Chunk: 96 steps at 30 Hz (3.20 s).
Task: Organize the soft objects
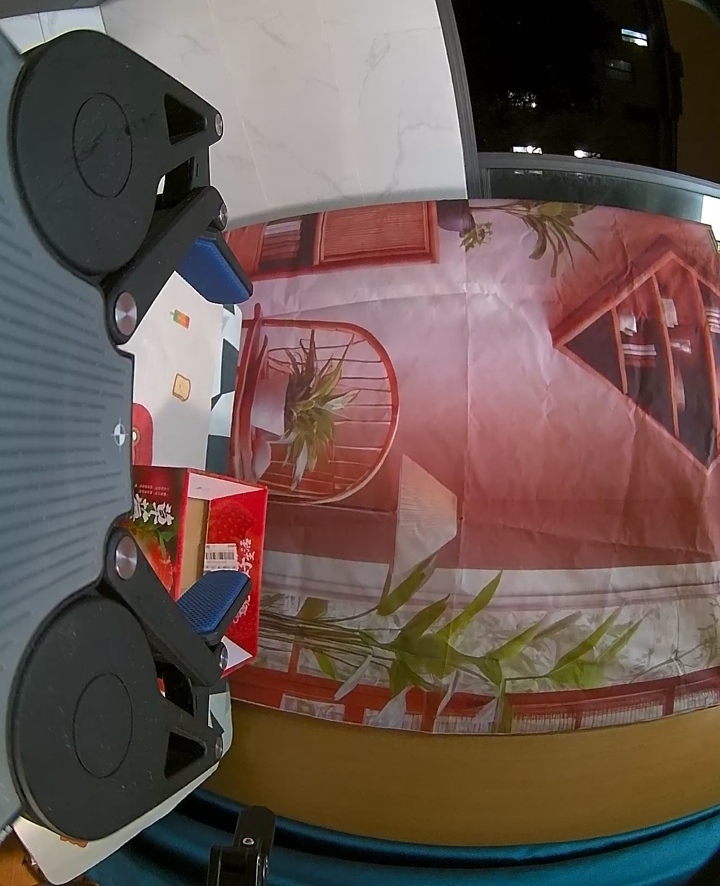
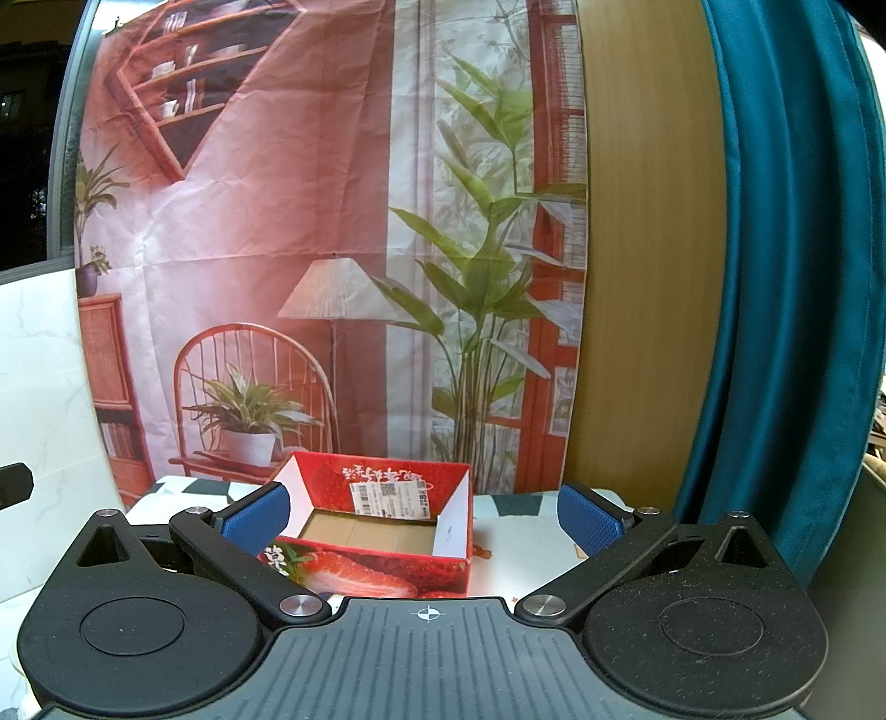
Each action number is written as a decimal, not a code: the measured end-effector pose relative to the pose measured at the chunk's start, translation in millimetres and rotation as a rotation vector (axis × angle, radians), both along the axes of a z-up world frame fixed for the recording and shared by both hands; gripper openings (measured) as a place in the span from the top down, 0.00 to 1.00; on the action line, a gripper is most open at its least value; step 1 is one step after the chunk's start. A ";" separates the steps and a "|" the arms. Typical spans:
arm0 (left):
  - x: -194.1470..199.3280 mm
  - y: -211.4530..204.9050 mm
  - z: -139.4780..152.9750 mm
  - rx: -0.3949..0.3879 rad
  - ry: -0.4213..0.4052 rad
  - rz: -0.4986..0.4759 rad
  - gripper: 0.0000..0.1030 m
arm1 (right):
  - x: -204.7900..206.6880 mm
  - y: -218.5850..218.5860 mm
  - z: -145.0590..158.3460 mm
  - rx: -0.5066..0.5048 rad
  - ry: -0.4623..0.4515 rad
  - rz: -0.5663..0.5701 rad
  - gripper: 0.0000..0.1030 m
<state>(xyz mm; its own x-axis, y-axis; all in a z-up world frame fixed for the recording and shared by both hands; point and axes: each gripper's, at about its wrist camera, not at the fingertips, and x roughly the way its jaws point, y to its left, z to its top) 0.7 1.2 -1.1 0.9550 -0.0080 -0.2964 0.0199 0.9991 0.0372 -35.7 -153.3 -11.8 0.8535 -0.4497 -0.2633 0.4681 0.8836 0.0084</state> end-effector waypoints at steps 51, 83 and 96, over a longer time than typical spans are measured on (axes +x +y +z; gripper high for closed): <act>-2.2 -1.9 -1.5 -0.001 0.002 -0.003 0.00 | 0.7 0.1 -2.1 0.001 -0.002 0.003 0.00; 89.7 13.6 -161.8 0.085 0.146 -0.007 0.00 | 74.8 -36.1 -189.9 0.124 0.023 0.150 0.00; 111.2 30.2 -220.5 0.003 0.287 -0.049 0.00 | 89.5 -32.1 -238.6 0.144 0.099 0.161 0.00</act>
